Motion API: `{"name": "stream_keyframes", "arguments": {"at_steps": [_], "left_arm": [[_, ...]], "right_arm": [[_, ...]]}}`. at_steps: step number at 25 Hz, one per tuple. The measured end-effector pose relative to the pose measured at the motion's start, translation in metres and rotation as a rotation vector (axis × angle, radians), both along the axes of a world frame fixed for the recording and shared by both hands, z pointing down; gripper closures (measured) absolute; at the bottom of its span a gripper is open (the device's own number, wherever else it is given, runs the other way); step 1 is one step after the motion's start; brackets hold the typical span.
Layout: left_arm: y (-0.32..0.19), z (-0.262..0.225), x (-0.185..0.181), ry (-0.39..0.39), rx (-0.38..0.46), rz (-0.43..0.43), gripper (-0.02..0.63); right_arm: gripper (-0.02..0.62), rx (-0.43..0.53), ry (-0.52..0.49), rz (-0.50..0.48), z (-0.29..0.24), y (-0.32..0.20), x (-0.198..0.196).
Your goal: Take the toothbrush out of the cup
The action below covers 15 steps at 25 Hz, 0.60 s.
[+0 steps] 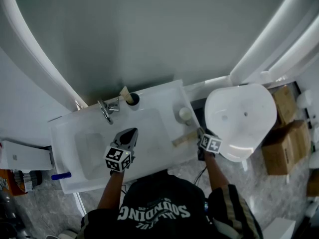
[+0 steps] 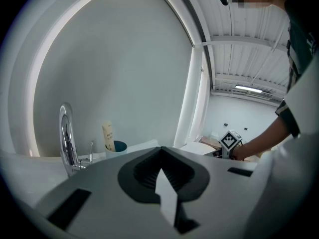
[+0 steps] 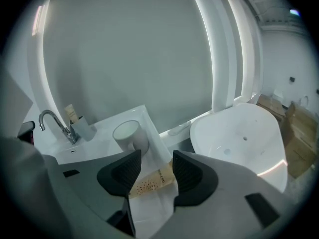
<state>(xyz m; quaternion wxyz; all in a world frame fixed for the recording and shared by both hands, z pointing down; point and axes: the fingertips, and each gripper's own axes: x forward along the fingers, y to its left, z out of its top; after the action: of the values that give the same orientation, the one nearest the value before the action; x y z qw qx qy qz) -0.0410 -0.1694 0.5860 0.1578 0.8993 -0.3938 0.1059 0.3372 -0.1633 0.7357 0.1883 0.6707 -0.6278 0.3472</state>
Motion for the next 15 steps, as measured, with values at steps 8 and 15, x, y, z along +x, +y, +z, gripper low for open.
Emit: {"name": "stream_keyframes", "arguments": {"at_steps": [8,15], "left_arm": [[0.001,-0.002,-0.004,-0.001,0.002,-0.013,0.606],[-0.001,-0.006,-0.021,0.004,0.01,-0.062,0.606]], "right_arm": [[0.519,0.163,0.002,-0.129,-0.036,-0.012,-0.049],[0.589,0.304,-0.076,-0.334,-0.08,-0.027,-0.131]]}}
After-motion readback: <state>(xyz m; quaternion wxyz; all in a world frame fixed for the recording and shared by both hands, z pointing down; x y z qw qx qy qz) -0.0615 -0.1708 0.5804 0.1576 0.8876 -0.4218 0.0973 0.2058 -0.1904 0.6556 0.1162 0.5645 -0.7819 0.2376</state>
